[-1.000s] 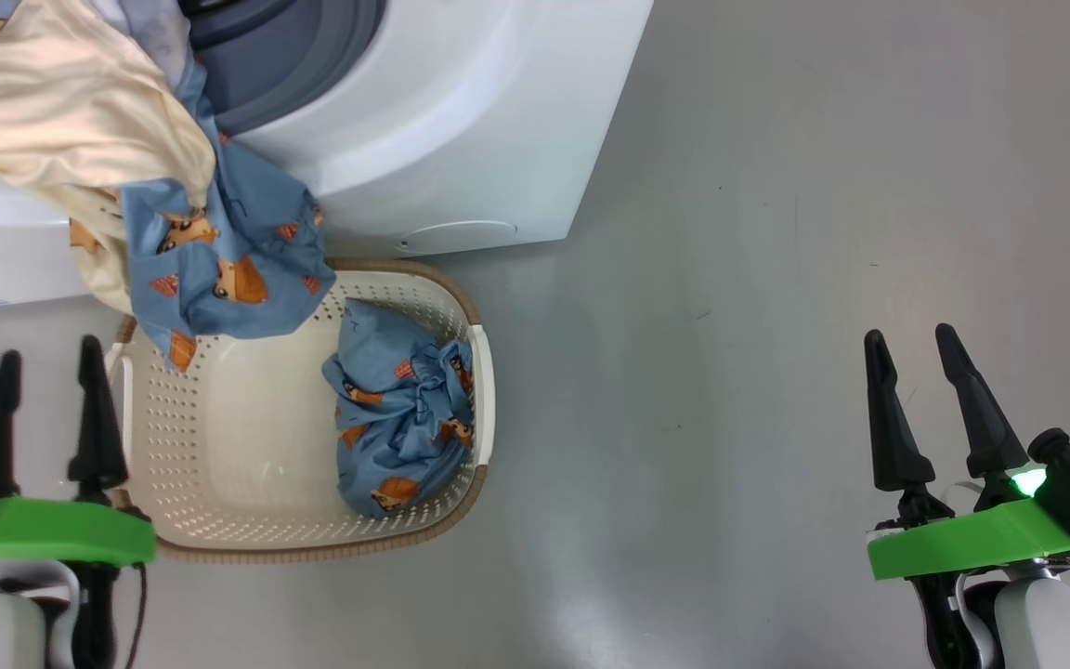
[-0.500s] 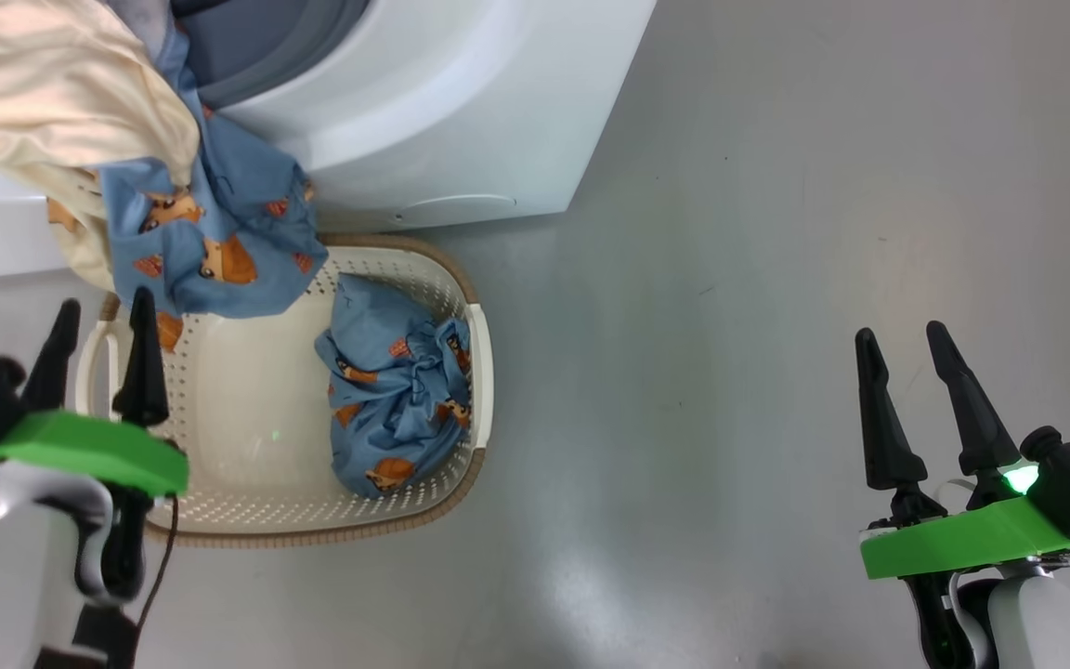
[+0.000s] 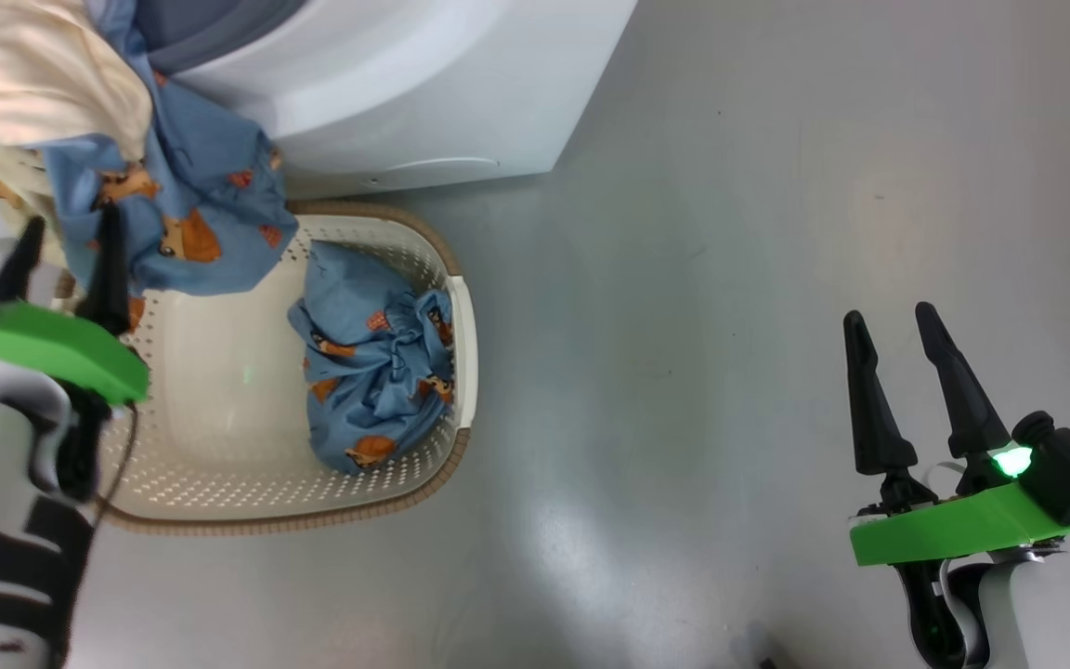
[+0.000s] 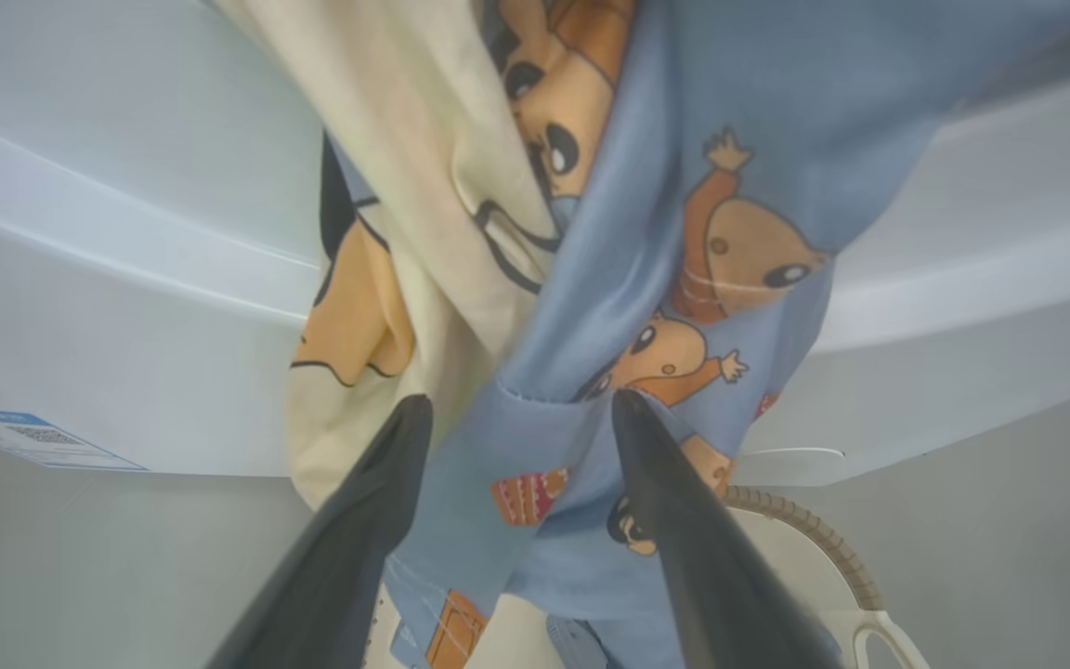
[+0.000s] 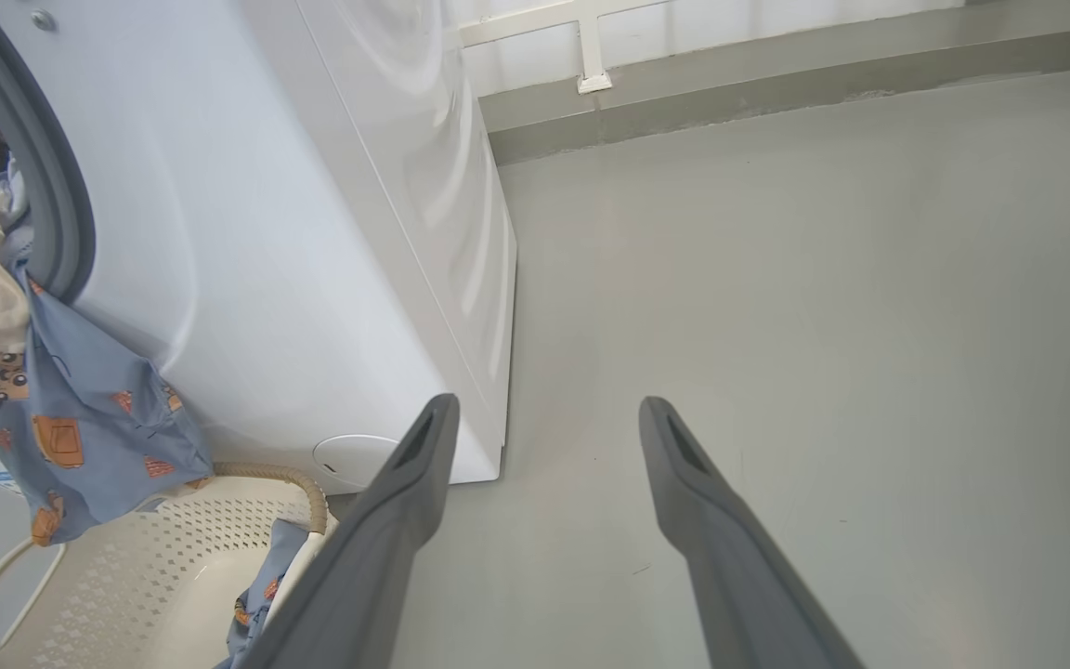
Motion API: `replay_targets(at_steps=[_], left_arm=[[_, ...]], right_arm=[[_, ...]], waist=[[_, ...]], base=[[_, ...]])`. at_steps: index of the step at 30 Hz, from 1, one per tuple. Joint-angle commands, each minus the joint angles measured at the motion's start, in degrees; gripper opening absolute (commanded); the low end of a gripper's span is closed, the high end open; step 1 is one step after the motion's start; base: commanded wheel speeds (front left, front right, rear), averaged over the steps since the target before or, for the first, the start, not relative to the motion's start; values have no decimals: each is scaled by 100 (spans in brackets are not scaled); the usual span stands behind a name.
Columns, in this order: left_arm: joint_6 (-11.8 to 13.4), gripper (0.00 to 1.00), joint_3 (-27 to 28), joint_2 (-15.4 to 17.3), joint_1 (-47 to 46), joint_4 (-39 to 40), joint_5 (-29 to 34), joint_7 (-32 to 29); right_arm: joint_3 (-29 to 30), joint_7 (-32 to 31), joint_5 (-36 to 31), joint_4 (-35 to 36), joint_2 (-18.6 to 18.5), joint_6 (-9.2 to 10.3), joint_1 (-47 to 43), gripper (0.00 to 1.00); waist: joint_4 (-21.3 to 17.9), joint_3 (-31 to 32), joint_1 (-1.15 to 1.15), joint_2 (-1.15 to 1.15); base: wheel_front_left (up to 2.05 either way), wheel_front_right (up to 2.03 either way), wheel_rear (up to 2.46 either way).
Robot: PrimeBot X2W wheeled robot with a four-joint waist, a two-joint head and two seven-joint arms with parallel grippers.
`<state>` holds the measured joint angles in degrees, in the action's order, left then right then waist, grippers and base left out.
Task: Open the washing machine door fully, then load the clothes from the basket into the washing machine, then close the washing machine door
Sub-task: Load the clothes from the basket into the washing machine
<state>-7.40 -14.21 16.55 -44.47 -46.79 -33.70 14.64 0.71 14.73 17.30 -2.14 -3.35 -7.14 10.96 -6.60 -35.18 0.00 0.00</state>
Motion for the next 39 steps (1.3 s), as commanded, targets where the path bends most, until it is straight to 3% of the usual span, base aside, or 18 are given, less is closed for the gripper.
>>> replay_targets(at_steps=[1, 9, 17, 22, 23, 24, 25, 32, 39], left_arm=[[-9, 100, 114, 319, -145, -4, -61, 36], [-9, 100, -540, 549, -608, -319, -678, 36], [-9, 100, -1400, 823, -857, 1, -1594, 36], [-9, 100, -1591, 900, -970, 114, -1889, 36], [-9, 50, -1644, 912, -990, 122, -1932, 36], [-9, 15, -1692, 926, -1008, 127, -1968, 36], [-9, 0, -1734, 935, -1023, 127, -2001, 36], [-9, 0, -1737, 913, -911, 307, -2156, 36], [-9, 0, -894, 829, -380, 1056, -1969, 36]], right_arm=[[-143, 27, -53, 146, 11, -35, 42, 100], [-185, 27, -47, 159, 32, -35, 87, 100], [-204, 27, -65, 185, 40, -35, 124, 100], [-210, 27, -76, 201, 42, -35, 151, 100], [-211, 27, -77, 204, 43, -35, 154, 100], [-212, 27, -78, 205, 43, -35, 158, 100], [-213, 27, -80, 204, 43, -35, 162, 100], [-185, 27, -82, 171, 45, -35, 139, 100], [-155, 27, -25, 141, 46, -35, 88, 100]], waist=[[-52, -65, 0, 0], [-173, -188, 0, 0], [-218, -275, 0, 0], [-220, -298, 0, 0], [-219, -300, 0, 0], [-217, -301, 0, 0], [-213, -296, 0, 0], [-122, -144, 0, 0], [31, 85, 0, 0]], base=[[0, 0, 0], [0, 0, 0], [0, 0, 0], [0, 0, 0], [0, 0, 0], [0, 0, 0], [0, 0, 0], [0, 0, 0], [0, 0, 0]])
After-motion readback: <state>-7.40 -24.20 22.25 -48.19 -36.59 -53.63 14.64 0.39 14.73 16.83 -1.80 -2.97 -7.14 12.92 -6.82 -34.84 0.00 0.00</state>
